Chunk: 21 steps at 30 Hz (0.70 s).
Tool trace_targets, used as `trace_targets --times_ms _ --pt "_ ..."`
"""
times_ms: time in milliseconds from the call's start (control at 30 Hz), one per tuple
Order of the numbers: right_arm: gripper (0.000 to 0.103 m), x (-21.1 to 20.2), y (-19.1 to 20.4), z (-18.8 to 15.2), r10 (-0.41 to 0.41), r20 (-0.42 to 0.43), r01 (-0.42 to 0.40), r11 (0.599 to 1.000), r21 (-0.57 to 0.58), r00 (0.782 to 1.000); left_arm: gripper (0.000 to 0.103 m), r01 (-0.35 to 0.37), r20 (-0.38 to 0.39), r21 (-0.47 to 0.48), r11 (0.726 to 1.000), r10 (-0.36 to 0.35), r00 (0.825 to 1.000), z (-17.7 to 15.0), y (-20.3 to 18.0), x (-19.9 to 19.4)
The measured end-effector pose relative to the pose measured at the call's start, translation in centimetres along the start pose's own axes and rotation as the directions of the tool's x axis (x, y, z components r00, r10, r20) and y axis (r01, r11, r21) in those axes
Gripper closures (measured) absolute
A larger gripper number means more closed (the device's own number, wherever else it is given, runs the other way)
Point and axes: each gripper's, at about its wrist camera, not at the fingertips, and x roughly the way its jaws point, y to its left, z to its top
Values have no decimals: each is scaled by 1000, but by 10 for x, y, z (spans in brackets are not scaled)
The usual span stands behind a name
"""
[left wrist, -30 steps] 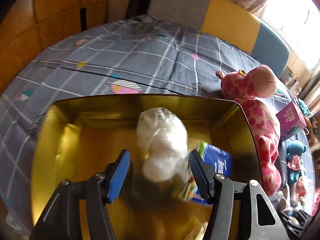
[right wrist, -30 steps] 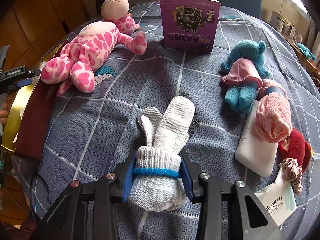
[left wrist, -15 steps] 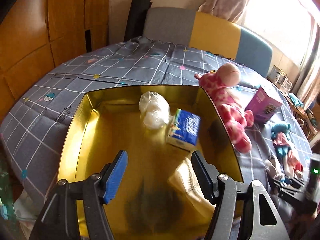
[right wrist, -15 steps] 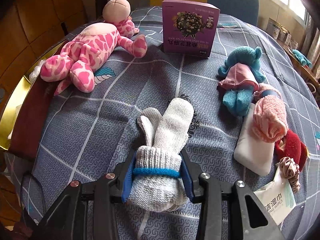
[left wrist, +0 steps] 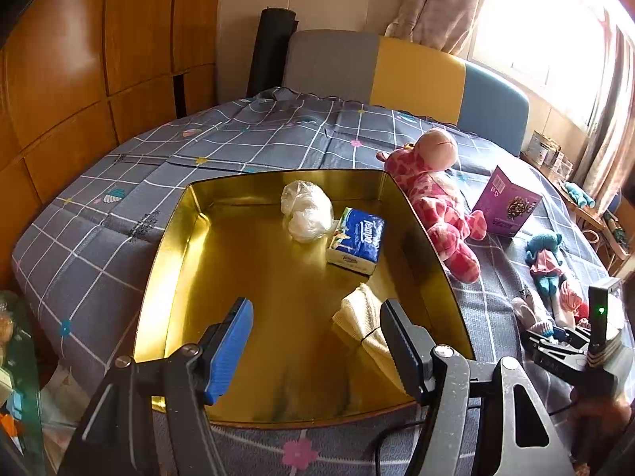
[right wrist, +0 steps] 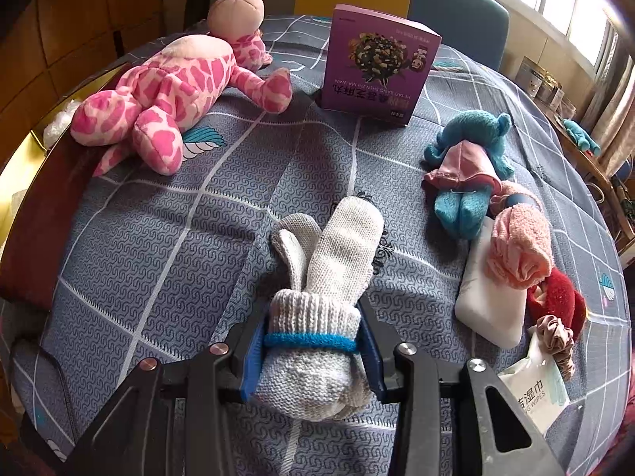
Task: Organize soft objects
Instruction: 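Carry the white knit gloves with the right tool and lower them into the gold tray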
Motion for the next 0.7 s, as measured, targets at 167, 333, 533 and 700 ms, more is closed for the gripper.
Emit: trace_targets --times_ms 167,333,533,700 --pt "65 -3 -5 7 7 -16 -6 999 49 1000 36 1 -4 -19 1000 -1 1000 -5 9 -2" --pt "65 -21 -5 17 42 18 -44 995 95 999 36 -11 -6 -33 999 11 1000 -10 20 -2" --pt "65 -63 27 46 206 110 -211 977 41 972 36 -40 -2 -88 995 40 999 -14 44 -2" --pt "65 -83 87 75 372 127 -364 928 -81 920 36 -86 18 -151 985 90 996 -11 70 -7"
